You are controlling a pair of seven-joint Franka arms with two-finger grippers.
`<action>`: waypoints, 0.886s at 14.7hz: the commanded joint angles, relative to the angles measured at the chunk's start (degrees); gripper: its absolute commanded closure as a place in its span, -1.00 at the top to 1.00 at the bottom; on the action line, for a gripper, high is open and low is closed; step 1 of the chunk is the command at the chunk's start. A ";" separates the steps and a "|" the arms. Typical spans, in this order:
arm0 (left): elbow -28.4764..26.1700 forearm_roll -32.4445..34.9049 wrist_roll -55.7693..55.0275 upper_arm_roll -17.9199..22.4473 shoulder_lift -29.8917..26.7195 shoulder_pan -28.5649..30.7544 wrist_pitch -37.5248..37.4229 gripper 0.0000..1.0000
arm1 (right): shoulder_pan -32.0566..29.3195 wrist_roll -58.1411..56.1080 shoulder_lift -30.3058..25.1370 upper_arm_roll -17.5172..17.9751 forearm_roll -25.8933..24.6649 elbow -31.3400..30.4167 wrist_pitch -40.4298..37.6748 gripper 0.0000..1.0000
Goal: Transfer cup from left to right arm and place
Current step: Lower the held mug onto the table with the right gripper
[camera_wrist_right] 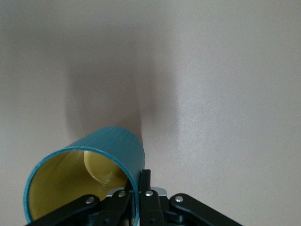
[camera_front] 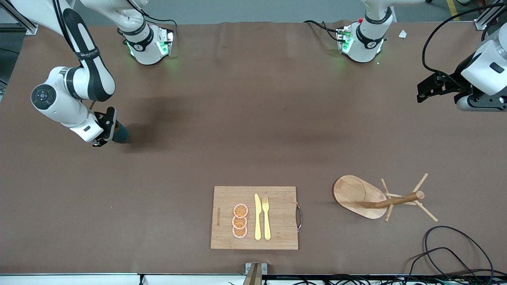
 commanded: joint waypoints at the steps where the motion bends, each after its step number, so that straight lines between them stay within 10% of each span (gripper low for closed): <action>1: 0.08 -0.51 0.88 -0.07 -0.36 0.36 0.30 1.00 | 0.29 -2.66 0.72 0.06 3.03 0.38 0.60 -1.00; 4: 0.08 -0.25 0.70 -0.07 -0.45 0.36 0.12 1.00 | 0.29 -2.93 1.16 0.06 4.96 0.38 0.69 -0.82; 5: 0.26 -0.16 0.70 -0.07 -0.45 0.36 0.12 1.00 | 0.29 -2.93 1.51 0.06 6.88 0.38 0.69 -0.43; 7: 0.79 -0.16 0.70 -0.07 -0.36 0.27 -0.06 1.00 | 0.12 -5.63 1.69 0.06 8.83 0.38 1.39 0.96; 13: 0.87 0.10 2.11 0.10 -0.36 0.44 -0.14 1.00 | 0.29 -11.88 1.60 -0.03 12.26 1.08 0.08 1.00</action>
